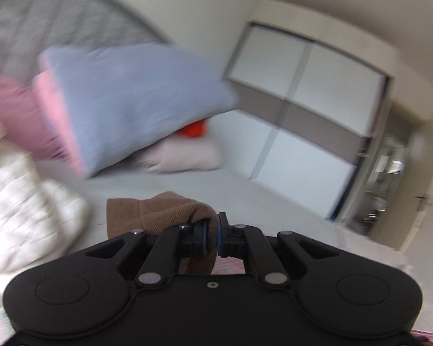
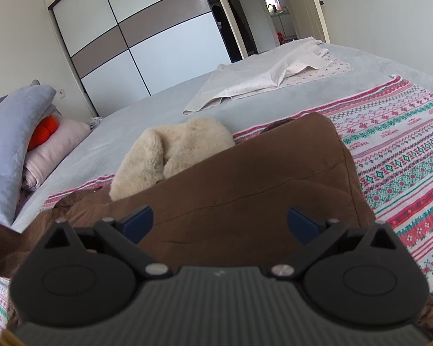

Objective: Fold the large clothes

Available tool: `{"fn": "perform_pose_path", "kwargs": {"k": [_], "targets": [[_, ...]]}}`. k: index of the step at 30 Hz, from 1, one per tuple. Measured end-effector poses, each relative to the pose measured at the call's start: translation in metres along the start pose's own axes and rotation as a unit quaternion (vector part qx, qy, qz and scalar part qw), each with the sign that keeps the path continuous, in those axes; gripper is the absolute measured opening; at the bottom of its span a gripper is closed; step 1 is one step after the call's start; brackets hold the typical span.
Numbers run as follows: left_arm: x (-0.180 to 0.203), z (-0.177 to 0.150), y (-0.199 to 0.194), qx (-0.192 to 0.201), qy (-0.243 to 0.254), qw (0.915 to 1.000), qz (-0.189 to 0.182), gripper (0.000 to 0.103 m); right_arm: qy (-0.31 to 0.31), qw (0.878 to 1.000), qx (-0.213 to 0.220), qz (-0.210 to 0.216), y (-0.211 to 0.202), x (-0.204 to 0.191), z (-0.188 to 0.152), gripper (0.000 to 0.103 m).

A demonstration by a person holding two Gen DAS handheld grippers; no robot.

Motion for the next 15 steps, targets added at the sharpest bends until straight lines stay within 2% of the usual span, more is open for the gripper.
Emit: {"fn": "perform_pose_path", "kwargs": {"k": [3,7,11,15], "targets": [[0.068,0.026,-0.009,0.035,0.038,0.9953,-0.081,0.007,-0.001,1.000,0.002,0.004,-0.001,-0.001,0.000,0.101],[0.154,0.032,-0.013,0.041,0.058,0.9803,-0.184,0.007,0.005,1.000,0.010,0.008,-0.003,0.001,0.003,0.101],[0.232,0.004,-0.008,0.006,0.064,0.9604,-0.271,0.007,0.015,1.000,0.012,0.010,-0.003,0.005,0.005,0.101],[0.297,-0.058,-0.003,-0.064,0.085,0.9340,-0.341,0.007,0.026,1.000,0.011,0.010,-0.002,0.010,0.008,0.101]]}}
Point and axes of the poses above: each gripper's, at about its wrist camera, not at the fingertips, and y roughly the way its jaws point, x to its right, z to its top, the point moved 5 cm from there along y, roughly the way its jaws point, and after that the axes turned 15 degrees about y, right-handed, at the moved point
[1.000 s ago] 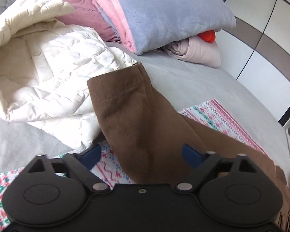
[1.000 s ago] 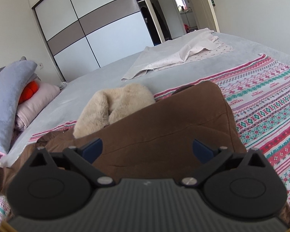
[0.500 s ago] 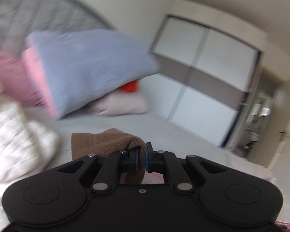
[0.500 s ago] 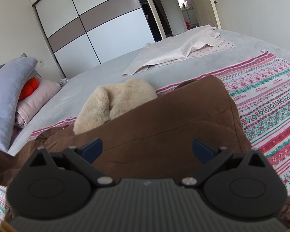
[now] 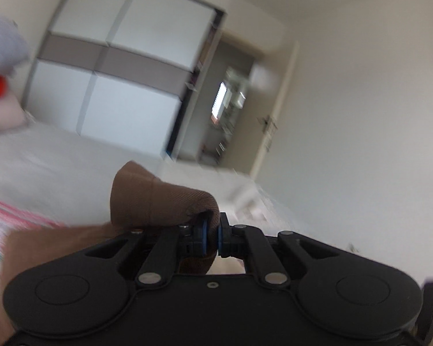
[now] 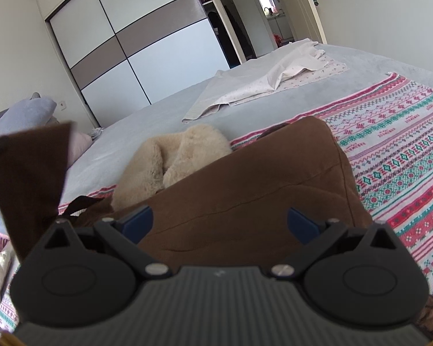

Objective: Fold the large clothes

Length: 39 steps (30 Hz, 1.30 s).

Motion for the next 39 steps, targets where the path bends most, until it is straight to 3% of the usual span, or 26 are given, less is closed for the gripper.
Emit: {"fn": "perform_pose_path", "kwargs": {"k": [3,5,6,7,8,9,11,13,15,18,23,25,27,28,29,30,32,34,36,37,38,39], "targets": [[0.024,-0.058,0.041,-0.107,-0.017,0.9923,-0.059,0.012,0.009,1.000,0.003,0.000,0.000,0.004,0.002,0.101],[0.037,-0.106,0.065,-0.212,-0.011,0.9723,-0.097,0.030,0.014,1.000,0.003,0.000,0.001,0.006,0.003,0.101],[0.043,-0.124,0.069,-0.245,0.002,0.9639,-0.104,0.032,0.016,1.000,0.003,0.000,0.002,0.007,0.003,0.101],[0.050,-0.132,0.061,-0.225,0.033,0.9681,-0.106,0.033,0.016,1.000,0.002,0.000,0.002,0.007,0.003,0.101],[0.054,-0.131,0.053,-0.205,0.064,0.9709,-0.107,0.041,0.015,1.000,0.001,-0.001,0.003,0.008,0.002,0.101],[0.058,-0.127,0.046,-0.205,0.080,0.9689,-0.114,0.047,0.014,1.000,0.000,-0.001,0.003,0.008,0.002,0.101],[0.057,-0.117,0.032,-0.207,0.080,0.9654,-0.137,0.073,0.014,1.000,-0.001,0.000,0.005,0.007,0.002,0.101],[0.049,-0.104,0.013,-0.198,0.092,0.9637,-0.153,0.080,0.013,1.000,-0.004,0.002,0.007,0.006,0.000,0.101],[0.038,-0.090,-0.003,-0.185,0.120,0.9641,-0.147,0.080,0.012,1.000,-0.010,0.011,0.008,0.003,-0.003,0.101],[0.009,-0.077,-0.021,-0.167,0.146,0.9696,-0.103,0.080,0.009,0.999,-0.020,0.027,0.011,-0.002,-0.008,0.101],[-0.066,-0.071,-0.017,-0.165,0.118,0.9791,0.016,0.078,0.007,0.999,-0.021,0.032,0.024,-0.001,-0.015,0.100],[-0.098,-0.073,-0.009,-0.165,0.096,0.9800,0.055,0.077,0.013,0.999,-0.031,0.011,0.036,0.007,-0.018,0.088],[-0.119,-0.077,-0.002,-0.158,0.067,0.9814,0.086,0.074,0.011,0.999,-0.039,-0.002,0.045,0.012,-0.023,0.056],[-0.128,-0.079,-0.001,-0.153,0.050,0.9829,0.090,0.069,0.003,0.999,-0.040,-0.004,0.049,0.012,-0.025,0.046],[-0.134,-0.081,0.000,-0.146,0.036,0.9845,0.090,0.068,-0.011,0.999,-0.046,0.001,0.052,0.008,-0.028,0.023],[-0.136,-0.085,0.003,-0.137,0.027,0.9863,0.088,0.068,-0.030,0.998,-0.053,0.012,0.055,0.002,-0.031,0.012],[-0.138,-0.095,0.008,-0.123,0.010,0.9890,0.083,0.068,-0.078,0.997,-0.015,-0.005,0.049,-0.010,-0.032,0.004],[-0.145,-0.115,0.015,-0.132,-0.001,0.9865,0.097,0.068,-0.102,0.994,0.023,-0.009,0.039,-0.019,-0.027,0.000],[-0.148,-0.132,0.023,-0.152,0.004,0.9824,0.109,0.070,-0.131,0.986,0.060,-0.086,0.045,-0.013,-0.023,0.000],[-0.146,-0.129,0.024,-0.154,0.010,0.9815,0.114,0.070,-0.134,0.981,0.061,-0.122,0.052,-0.004,-0.023,0.000],[-0.142,-0.126,0.025,-0.157,0.020,0.9802,0.119,0.070,-0.110,0.984,0.045,-0.130,0.057,0.006,-0.021,0.000],[-0.139,-0.125,0.025,-0.158,0.032,0.9792,0.124,0.070,-0.079,0.990,0.030,-0.111,0.056,0.011,-0.018,0.000]]}}
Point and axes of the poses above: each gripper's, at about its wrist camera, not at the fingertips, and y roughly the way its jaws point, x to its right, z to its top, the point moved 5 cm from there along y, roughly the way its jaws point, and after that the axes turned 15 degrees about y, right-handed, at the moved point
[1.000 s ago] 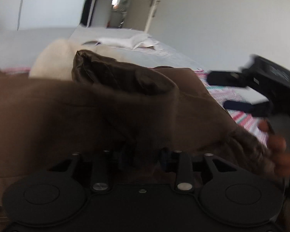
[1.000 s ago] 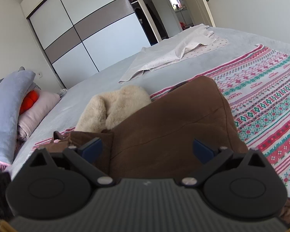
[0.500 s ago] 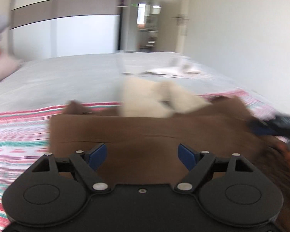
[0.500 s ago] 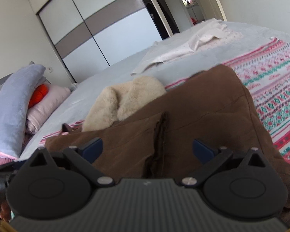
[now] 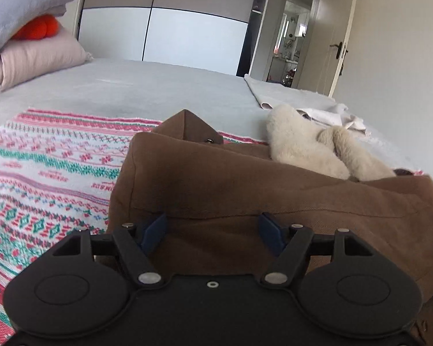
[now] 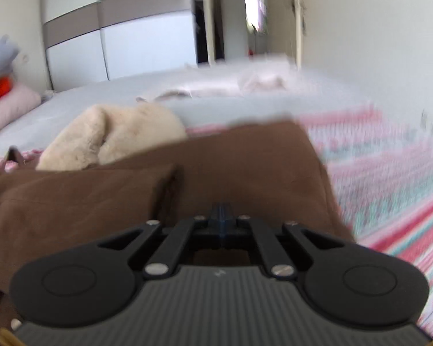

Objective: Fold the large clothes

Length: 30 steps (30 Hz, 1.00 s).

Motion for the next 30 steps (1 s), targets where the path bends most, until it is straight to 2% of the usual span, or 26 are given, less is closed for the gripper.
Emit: {"fn": "perform_pose_path", "kwargs": {"k": [2,4,5,6,7,9,11,14,16,18,22,24,26,30], "targets": [[0.005,0.004,-0.010,0.013,0.012,0.9998,0.004,0.070,0.015,0.999,0.010,0.050,-0.014,-0.003,0.007,0.003],[0.006,0.006,-0.022,0.038,-0.003,0.9991,-0.018,0.070,-0.016,0.996,0.036,0.077,-0.029,-0.017,0.009,0.004],[0.005,0.005,-0.028,0.041,-0.017,0.9987,-0.026,0.070,-0.032,0.994,0.040,0.092,-0.034,-0.024,0.006,0.007],[0.006,0.000,-0.028,0.036,-0.030,0.9983,-0.034,0.070,-0.043,0.993,0.036,0.105,-0.035,-0.030,0.002,0.018],[0.007,-0.007,-0.026,0.023,-0.038,0.9982,-0.040,0.070,-0.049,0.992,0.024,0.115,-0.029,-0.035,-0.002,0.024],[0.011,-0.018,-0.022,0.011,-0.030,0.9989,-0.035,0.070,-0.038,0.992,-0.017,0.116,-0.010,-0.035,-0.014,0.027],[0.014,-0.014,-0.029,0.004,-0.029,0.9993,-0.024,0.070,-0.038,0.995,-0.050,0.083,0.012,-0.030,-0.025,0.027],[0.023,-0.005,-0.055,-0.006,-0.023,0.9994,-0.024,0.072,-0.025,0.995,-0.052,0.078,0.000,-0.027,-0.020,0.027],[0.029,-0.003,-0.081,-0.005,-0.016,0.9996,-0.021,0.082,-0.019,0.995,-0.052,0.085,-0.020,-0.025,-0.011,0.032],[0.031,-0.003,-0.106,-0.007,-0.016,0.9996,-0.022,0.084,-0.011,0.994,-0.047,0.097,-0.047,-0.018,0.000,0.053],[0.029,-0.011,-0.155,-0.037,-0.025,0.9989,-0.018,0.091,-0.020,0.994,-0.039,0.097,-0.106,0.000,0.018,0.067],[0.028,-0.016,-0.179,-0.047,-0.029,0.9984,-0.012,0.093,-0.022,0.994,-0.037,0.099,-0.138,0.012,0.022,0.084],[0.027,-0.022,-0.205,-0.049,-0.033,0.9981,-0.014,0.101,-0.021,0.994,-0.041,0.104,-0.167,0.027,0.022,0.093],[0.025,-0.042,-0.253,-0.056,-0.027,0.9978,-0.024,0.103,-0.028,0.991,-0.067,0.114,-0.219,0.058,0.012,0.100]]}}
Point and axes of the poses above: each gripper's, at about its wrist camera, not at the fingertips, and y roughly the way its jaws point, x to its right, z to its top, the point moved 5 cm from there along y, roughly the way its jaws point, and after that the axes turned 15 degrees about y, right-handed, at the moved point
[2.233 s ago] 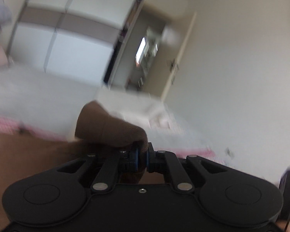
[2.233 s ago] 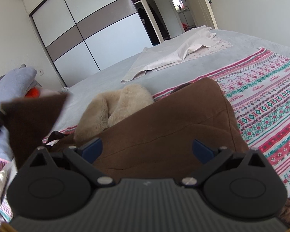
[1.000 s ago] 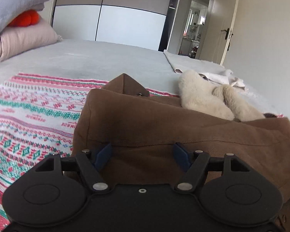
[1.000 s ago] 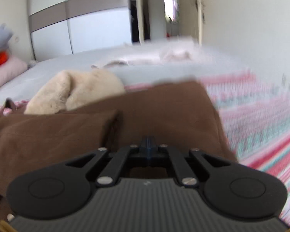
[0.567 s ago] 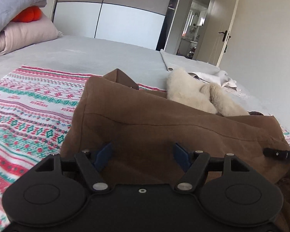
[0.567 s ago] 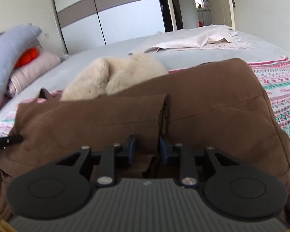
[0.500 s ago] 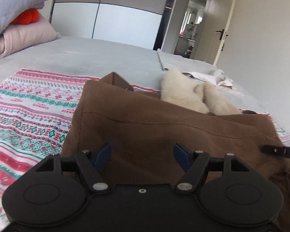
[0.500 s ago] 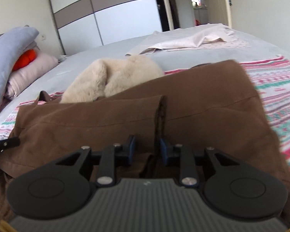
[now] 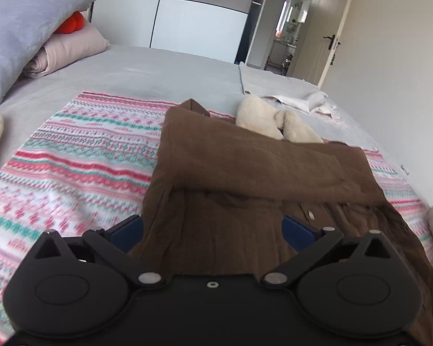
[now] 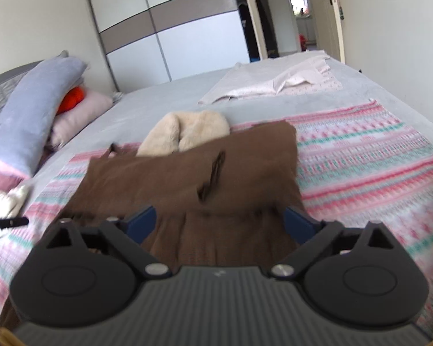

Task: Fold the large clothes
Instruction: 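Smooth the folded coat with both grippers open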

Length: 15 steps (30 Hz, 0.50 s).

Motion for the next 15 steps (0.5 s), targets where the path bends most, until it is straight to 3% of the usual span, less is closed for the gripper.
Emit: {"fn": "perform_pose_path", "kwargs": {"k": [3,7,13,15], "targets": [[-0.005,-0.024,-0.025,-0.015,0.004,0.9998,-0.008,0.103,0.015,1.000,-0.024,0.005,-0.031,0.021,-0.019,0.102],[-0.018,-0.059,-0.046,-0.039,-0.019,0.9987,-0.028,0.103,0.081,0.994,-0.070,0.023,-0.060,0.053,-0.047,0.103],[-0.042,-0.097,-0.071,-0.060,-0.079,0.9936,-0.055,0.103,0.108,0.989,-0.095,-0.028,-0.081,0.090,-0.084,0.102],[-0.045,-0.106,-0.077,-0.068,-0.085,0.9921,-0.063,0.103,0.109,0.988,-0.105,-0.023,-0.085,0.093,-0.093,0.102]]}}
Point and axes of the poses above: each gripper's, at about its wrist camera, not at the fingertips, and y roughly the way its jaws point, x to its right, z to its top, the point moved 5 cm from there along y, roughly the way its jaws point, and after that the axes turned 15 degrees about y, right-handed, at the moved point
